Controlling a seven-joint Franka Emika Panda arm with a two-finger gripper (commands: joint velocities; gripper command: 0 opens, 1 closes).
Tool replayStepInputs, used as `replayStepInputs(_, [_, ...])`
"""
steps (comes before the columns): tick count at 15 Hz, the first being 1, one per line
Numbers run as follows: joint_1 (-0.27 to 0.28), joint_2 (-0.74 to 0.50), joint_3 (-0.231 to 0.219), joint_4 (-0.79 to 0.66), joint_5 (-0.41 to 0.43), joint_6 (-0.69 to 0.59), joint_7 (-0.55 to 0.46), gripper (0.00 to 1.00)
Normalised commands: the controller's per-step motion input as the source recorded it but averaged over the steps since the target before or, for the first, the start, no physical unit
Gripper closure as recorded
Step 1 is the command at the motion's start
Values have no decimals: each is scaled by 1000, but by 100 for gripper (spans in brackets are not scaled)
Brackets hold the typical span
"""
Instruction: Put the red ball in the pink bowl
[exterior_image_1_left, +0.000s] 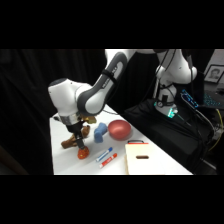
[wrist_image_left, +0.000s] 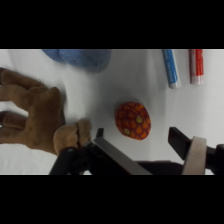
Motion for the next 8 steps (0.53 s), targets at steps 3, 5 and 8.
replayStepInputs(3, [-24, 234, 46, 275, 60, 69, 6, 0])
replayStepInputs(5, [-40, 245, 53, 315, 70, 55, -18, 0])
replayStepInputs(8, [-38, 245, 38, 334, 59, 41, -3, 0])
